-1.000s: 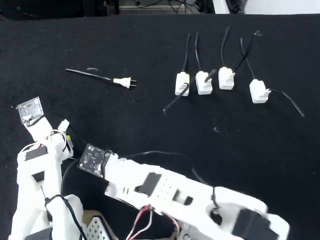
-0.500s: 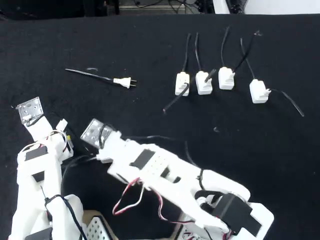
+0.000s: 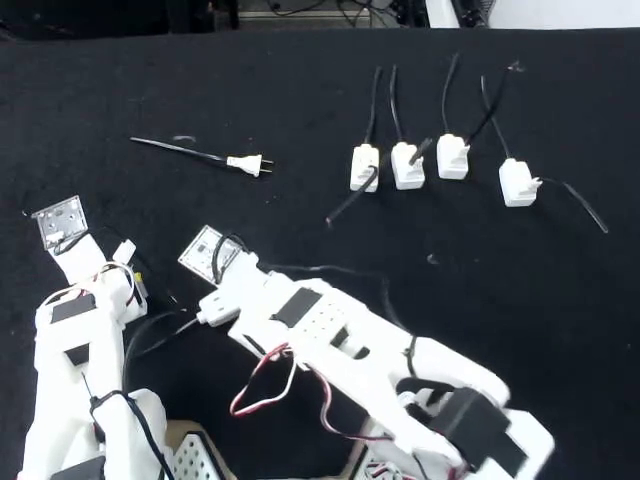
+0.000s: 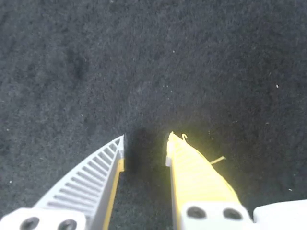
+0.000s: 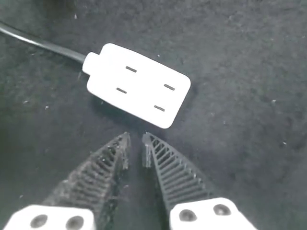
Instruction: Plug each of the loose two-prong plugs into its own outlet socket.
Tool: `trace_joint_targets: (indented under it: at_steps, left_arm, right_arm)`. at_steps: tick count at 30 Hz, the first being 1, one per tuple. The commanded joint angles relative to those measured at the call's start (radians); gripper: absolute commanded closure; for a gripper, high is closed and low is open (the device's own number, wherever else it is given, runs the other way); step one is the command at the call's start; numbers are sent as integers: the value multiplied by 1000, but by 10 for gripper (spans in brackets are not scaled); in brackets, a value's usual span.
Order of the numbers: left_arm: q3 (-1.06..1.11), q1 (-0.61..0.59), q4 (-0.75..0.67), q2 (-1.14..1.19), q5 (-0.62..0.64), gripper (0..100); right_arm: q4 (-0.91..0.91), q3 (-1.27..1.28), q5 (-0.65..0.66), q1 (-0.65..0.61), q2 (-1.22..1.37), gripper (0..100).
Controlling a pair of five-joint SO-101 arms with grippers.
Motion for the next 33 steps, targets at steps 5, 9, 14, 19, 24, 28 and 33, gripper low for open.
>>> trace_joint_targets:
  at_steps: [5,9,14,19,24,28,33]
  left_arm:
    - [-39,45,103,-23,3,850]
    - [-48,231,198,-23,-49,848]
    - [-27,360,215,-12,-167,848]
    - [-18,423,215,-12,-172,848]
    - [-15,447,149,-12,-166,848]
    - [21,443,34,-12,-161,848]
    - [33,438,-37,-12,-77,848]
  right_arm:
    - [-31,42,3,54,-271,949]
    - [-84,82,-46,193,-354,949]
    - [-86,76,-187,339,-378,949]
    - [-86,74,-201,371,-383,949]
    - [-86,74,-201,370,-383,949]
    - [-86,74,-201,370,-380,949]
    - [-86,74,-201,370,-378,947]
